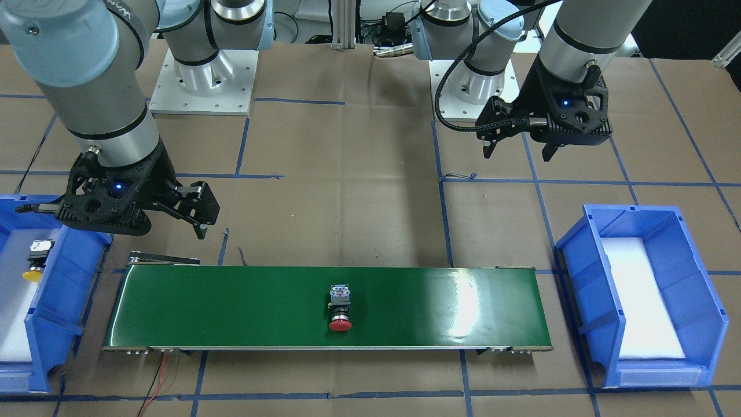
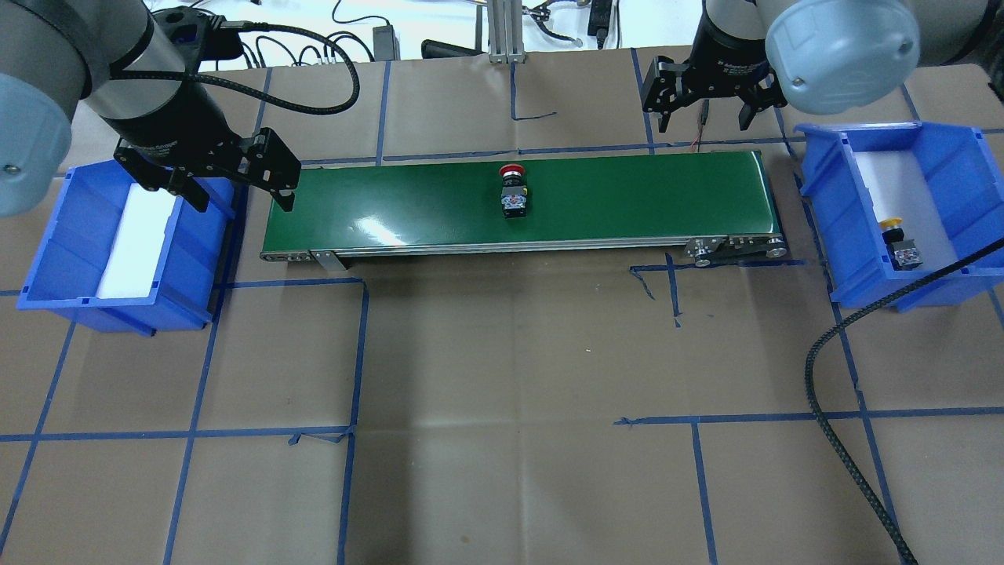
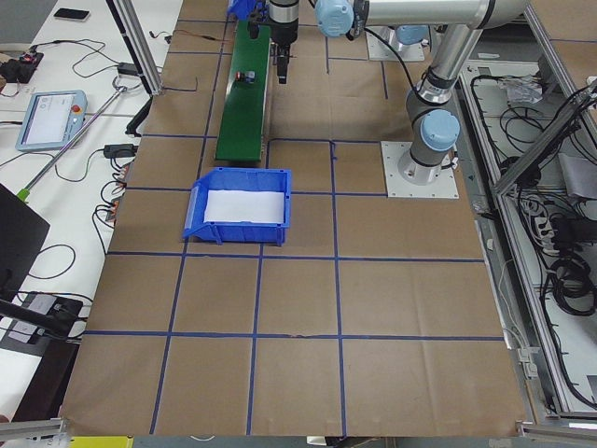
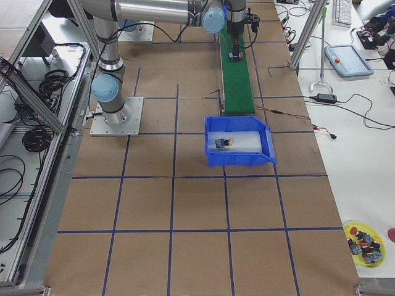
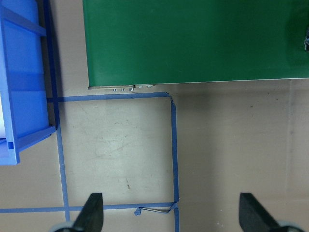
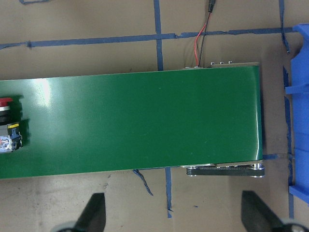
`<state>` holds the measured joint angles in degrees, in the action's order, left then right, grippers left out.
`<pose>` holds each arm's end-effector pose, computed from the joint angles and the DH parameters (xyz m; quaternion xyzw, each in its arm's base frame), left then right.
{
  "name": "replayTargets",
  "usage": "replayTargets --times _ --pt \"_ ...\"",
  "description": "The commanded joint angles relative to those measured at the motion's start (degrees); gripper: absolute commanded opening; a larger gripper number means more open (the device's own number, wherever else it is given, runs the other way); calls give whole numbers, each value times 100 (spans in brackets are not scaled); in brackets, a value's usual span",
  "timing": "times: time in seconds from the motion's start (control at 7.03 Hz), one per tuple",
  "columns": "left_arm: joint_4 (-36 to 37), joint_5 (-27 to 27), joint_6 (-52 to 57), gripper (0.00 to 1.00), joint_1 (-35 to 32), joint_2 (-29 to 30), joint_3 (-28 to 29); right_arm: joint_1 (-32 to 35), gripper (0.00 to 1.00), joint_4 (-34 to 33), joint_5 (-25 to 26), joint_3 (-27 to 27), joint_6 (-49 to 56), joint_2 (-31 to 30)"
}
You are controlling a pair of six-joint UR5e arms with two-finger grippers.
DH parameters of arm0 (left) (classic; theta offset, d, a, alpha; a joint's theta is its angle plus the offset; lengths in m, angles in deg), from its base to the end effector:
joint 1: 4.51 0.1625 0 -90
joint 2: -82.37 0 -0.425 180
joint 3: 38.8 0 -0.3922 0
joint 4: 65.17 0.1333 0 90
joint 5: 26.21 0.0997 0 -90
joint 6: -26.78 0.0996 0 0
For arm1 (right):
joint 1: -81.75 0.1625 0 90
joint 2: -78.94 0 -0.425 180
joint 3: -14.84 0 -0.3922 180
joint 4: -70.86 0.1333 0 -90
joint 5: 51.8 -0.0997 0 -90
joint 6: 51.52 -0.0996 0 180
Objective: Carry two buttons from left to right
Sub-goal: 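Move the right gripper over the red button on the conveyor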
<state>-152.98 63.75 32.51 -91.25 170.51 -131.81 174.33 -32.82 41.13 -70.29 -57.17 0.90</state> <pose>-0.1059 -0.4866 0.4816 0.0216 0.9997 -0.0091 0.0004 0.1545 -0.5814 0.4425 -0.0282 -0.9976 0.0591 0.0213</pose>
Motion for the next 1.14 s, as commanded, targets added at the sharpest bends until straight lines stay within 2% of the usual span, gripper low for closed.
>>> replayTargets --times 0.0,0.71,1.0 --pt "0 -5 -2 100 0 -17 -7 6 99 5 -12 5 21 9" --pt "0 4 -2 100 0 -26 -25 -29 99 -12 -311 -12 3 438" --pt "0 -5 -2 100 0 -26 -16 -38 98 -467 -311 -12 -6 772"
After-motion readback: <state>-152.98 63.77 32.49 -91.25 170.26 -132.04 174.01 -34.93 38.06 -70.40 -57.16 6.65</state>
